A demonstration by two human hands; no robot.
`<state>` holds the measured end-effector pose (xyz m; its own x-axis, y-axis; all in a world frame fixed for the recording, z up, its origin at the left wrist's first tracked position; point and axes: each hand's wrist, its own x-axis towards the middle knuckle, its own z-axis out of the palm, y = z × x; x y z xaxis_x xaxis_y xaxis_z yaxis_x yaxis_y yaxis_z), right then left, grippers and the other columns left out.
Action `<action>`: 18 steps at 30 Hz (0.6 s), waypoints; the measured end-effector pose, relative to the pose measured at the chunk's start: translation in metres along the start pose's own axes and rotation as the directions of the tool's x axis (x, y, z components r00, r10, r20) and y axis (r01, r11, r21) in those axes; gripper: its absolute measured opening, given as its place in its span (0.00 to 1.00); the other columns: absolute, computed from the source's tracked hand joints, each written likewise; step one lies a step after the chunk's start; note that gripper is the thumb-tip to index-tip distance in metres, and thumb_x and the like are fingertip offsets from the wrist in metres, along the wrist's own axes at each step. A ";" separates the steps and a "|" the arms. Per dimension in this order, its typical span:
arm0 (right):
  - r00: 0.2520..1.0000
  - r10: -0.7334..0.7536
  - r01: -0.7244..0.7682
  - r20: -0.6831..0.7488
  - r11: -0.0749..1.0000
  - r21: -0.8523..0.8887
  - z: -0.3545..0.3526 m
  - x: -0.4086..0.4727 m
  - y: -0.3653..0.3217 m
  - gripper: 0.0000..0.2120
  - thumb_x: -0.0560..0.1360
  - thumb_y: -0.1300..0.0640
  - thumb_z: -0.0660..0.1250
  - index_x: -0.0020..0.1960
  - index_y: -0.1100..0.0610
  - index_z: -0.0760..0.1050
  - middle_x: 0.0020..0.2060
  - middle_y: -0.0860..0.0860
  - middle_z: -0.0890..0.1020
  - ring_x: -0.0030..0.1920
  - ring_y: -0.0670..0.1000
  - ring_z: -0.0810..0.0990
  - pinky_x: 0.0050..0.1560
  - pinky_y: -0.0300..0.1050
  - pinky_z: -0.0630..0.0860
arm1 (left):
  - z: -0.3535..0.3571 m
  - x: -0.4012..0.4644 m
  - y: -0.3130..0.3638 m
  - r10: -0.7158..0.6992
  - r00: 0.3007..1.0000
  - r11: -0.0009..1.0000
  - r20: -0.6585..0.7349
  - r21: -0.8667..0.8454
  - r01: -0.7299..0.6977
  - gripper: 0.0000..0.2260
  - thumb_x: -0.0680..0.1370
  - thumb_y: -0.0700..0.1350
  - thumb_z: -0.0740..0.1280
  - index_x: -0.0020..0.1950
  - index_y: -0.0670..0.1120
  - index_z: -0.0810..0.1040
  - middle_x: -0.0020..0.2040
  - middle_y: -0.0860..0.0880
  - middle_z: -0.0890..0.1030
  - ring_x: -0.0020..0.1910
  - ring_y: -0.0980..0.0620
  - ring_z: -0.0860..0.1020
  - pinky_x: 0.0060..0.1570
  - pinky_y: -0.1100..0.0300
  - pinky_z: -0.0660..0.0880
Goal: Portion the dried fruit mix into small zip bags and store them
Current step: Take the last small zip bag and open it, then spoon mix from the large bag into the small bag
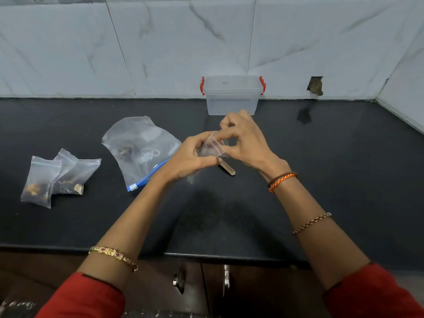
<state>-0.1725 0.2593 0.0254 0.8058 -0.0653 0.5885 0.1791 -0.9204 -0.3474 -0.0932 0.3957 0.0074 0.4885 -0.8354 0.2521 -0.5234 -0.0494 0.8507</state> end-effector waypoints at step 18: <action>0.905 0.426 -0.414 -0.004 0.881 0.228 0.029 -0.006 0.016 0.07 0.72 0.60 0.69 0.49 0.56 0.82 0.41 0.45 0.76 0.39 0.40 0.73 0.47 0.26 0.71 | -0.017 -0.012 -0.015 -0.075 0.944 0.884 -0.321 0.417 0.212 0.32 0.59 0.46 0.81 0.60 0.44 0.74 0.51 0.51 0.78 0.51 0.50 0.76 0.53 0.56 0.73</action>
<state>-0.1580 0.2559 -0.0046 0.8031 -0.4525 0.3877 -0.0469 -0.6966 -0.7160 -0.0799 0.4158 -0.0005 0.7246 -0.6091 0.3223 -0.6501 -0.4491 0.6129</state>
